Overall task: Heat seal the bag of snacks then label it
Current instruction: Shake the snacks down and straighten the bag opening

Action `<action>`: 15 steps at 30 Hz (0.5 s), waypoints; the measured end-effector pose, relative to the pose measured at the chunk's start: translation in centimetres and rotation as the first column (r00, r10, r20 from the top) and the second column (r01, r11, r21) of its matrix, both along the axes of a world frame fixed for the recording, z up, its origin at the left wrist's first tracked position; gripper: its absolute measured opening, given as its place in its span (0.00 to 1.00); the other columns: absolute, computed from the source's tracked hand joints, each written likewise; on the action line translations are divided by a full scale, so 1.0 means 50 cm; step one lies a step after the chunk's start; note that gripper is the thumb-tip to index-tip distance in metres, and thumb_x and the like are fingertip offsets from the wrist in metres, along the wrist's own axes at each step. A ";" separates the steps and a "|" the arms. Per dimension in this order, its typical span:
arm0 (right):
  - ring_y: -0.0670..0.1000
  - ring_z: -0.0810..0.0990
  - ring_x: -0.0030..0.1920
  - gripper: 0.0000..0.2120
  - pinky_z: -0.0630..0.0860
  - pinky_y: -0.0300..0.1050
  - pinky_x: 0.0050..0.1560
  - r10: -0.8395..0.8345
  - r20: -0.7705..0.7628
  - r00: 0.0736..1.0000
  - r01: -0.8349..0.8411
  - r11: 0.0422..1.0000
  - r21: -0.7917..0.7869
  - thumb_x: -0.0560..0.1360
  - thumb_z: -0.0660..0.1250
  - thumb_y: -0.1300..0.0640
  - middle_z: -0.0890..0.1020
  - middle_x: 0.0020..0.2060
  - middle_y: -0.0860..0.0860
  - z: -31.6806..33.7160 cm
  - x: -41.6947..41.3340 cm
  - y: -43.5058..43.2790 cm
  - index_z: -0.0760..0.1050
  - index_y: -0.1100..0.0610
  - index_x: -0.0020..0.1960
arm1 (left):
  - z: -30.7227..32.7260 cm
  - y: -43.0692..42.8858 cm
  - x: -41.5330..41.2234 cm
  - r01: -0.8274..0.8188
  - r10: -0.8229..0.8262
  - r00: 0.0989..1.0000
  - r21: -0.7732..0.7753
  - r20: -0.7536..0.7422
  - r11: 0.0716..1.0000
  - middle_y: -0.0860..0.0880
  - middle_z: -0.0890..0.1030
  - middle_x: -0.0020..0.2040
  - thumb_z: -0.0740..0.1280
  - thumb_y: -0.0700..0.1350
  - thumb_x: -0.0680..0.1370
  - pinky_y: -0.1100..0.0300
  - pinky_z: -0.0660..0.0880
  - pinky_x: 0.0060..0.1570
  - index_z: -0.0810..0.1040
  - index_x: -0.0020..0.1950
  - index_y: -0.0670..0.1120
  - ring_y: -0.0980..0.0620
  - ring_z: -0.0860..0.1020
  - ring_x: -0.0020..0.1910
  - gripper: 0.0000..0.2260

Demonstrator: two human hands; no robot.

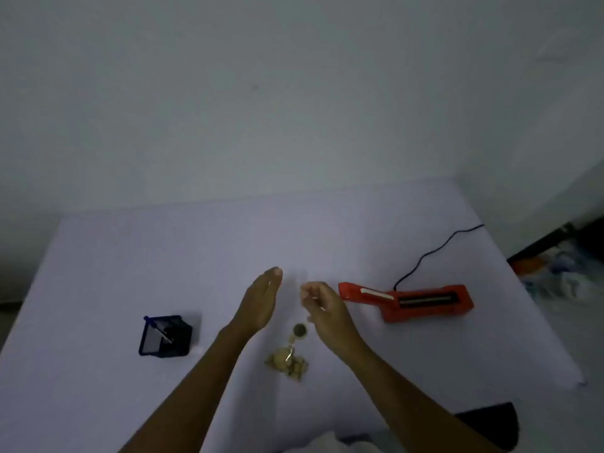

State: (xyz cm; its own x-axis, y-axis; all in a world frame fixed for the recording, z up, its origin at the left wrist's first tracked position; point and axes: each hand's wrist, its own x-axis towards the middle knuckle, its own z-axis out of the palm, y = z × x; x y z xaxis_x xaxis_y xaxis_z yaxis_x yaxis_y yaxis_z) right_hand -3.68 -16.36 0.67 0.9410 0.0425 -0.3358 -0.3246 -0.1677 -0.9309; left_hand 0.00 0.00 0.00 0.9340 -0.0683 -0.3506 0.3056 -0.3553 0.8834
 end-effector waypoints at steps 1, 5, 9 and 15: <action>0.43 0.81 0.45 0.06 0.80 0.41 0.47 -0.005 -0.088 0.996 0.006 1.000 0.004 0.80 0.64 0.53 0.81 0.49 0.47 -0.034 -0.007 -0.007 0.76 0.50 0.56 | -0.029 -0.009 -0.005 0.018 -0.016 0.999 0.037 -0.048 0.999 0.48 0.66 0.75 0.53 0.56 0.83 0.63 0.57 0.69 0.65 0.75 0.47 0.53 0.65 0.73 0.23; 0.53 0.81 0.52 0.11 0.80 0.52 0.53 -0.065 -0.403 0.913 0.031 0.995 -0.091 0.77 0.67 0.55 0.80 0.52 0.54 -0.173 -0.043 -0.045 0.75 0.55 0.59 | -0.161 -0.025 -0.026 0.117 -0.055 0.957 0.206 -0.286 0.972 0.45 0.69 0.74 0.55 0.61 0.81 0.54 0.61 0.71 0.65 0.75 0.46 0.47 0.67 0.72 0.27; 0.56 0.81 0.53 0.14 0.78 0.53 0.57 -0.120 -0.516 0.848 0.045 0.987 -0.155 0.75 0.70 0.54 0.81 0.52 0.55 -0.257 -0.053 -0.070 0.75 0.57 0.59 | -0.231 -0.034 -0.014 0.140 -0.016 0.932 0.320 -0.362 0.937 0.44 0.75 0.67 0.62 0.58 0.78 0.52 0.68 0.66 0.69 0.71 0.43 0.45 0.73 0.65 0.27; 0.54 0.82 0.44 0.07 0.79 0.47 0.45 -0.162 -0.546 0.822 0.129 0.987 -0.097 0.74 0.72 0.59 0.83 0.44 0.55 -0.300 -0.013 -0.069 0.80 0.59 0.51 | -0.261 -0.047 0.021 0.181 -0.046 0.937 0.367 -0.347 0.912 0.48 0.81 0.49 0.66 0.51 0.78 0.61 0.69 0.49 0.79 0.57 0.44 0.47 0.79 0.51 0.14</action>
